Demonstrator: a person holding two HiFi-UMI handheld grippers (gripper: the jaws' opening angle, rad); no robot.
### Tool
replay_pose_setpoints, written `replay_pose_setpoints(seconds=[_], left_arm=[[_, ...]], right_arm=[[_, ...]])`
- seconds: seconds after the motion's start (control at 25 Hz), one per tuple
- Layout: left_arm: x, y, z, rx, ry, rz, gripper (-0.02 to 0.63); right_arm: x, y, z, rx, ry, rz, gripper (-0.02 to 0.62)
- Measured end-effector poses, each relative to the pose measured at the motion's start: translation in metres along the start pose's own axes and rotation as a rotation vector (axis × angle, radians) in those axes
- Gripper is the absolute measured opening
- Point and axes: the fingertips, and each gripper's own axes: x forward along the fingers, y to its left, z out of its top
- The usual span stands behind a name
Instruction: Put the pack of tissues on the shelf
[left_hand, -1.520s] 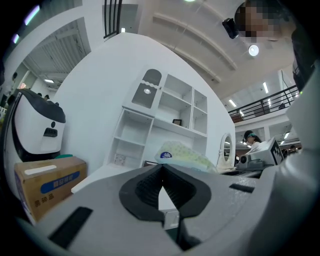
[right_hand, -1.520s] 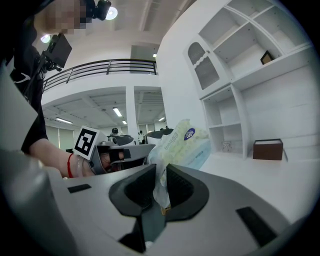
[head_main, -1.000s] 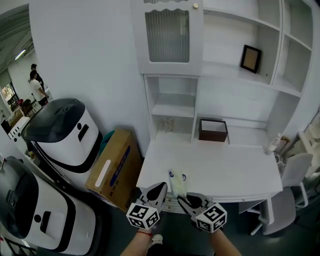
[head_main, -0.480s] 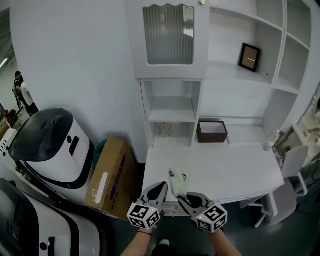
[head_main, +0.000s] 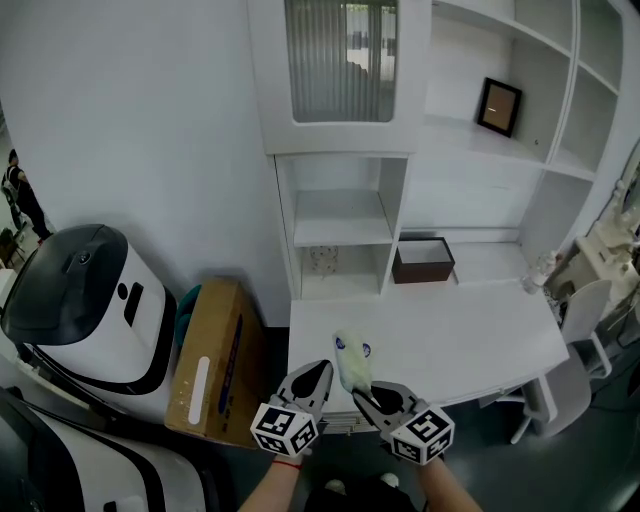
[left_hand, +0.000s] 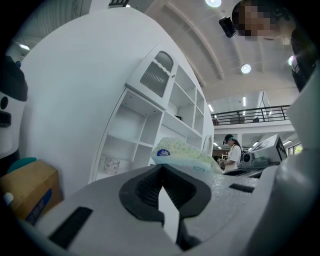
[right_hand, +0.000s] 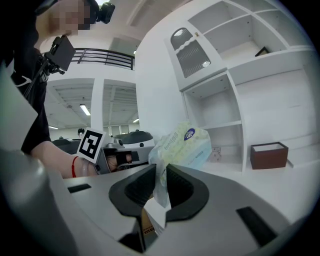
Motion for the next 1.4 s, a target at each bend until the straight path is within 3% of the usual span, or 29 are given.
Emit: replay_pose_setpoints(seconds=[0.56, 1.4], left_arm=[[0.047, 0.045, 0.009, 0.011, 0.006, 0.023, 0.006], [0.148, 0.104, 0.049, 0.038, -0.019, 0.063, 0.006]], right_arm=[[0.051, -0.048, 0.014, 0.012, -0.01, 0.03, 0.055], [0.111, -0.146, 0.091, -0.095, -0.011, 0.041, 0.055]])
